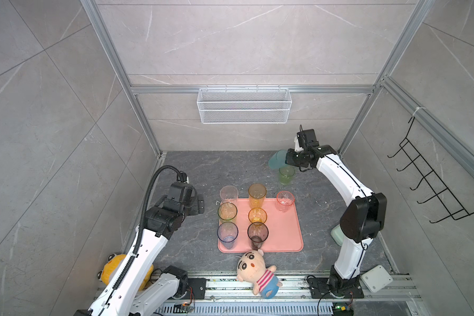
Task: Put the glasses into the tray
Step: 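Lift the teal glass and carry it toward the tray's near corner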
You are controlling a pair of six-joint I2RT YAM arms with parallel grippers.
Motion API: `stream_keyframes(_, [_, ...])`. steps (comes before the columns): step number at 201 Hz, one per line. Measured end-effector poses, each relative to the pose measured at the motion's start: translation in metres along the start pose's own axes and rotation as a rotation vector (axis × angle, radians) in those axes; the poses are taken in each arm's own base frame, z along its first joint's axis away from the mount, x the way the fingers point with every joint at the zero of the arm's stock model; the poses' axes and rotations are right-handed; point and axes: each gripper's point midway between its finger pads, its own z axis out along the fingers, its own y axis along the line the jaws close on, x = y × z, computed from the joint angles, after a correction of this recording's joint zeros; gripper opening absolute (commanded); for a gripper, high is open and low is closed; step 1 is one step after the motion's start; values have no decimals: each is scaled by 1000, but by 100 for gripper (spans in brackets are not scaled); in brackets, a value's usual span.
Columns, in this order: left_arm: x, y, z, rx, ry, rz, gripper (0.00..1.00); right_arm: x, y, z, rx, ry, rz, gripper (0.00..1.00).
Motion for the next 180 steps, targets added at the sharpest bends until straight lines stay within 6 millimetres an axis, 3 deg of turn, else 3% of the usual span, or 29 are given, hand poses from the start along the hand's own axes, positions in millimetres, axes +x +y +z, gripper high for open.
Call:
stream_keyframes(69, [-1,0,-1,2,-5,-2,94,14,0,-51,-23,-24,-5,0])
stream_keyframes(124, [-1,1,-3,3,-11,-3,94,47,10,-77,-39,43,-41,0])
stream_keyframes(180, [-1,1,-3,3,-10,-3,94,73,14,-132,-55,46,-78,0])
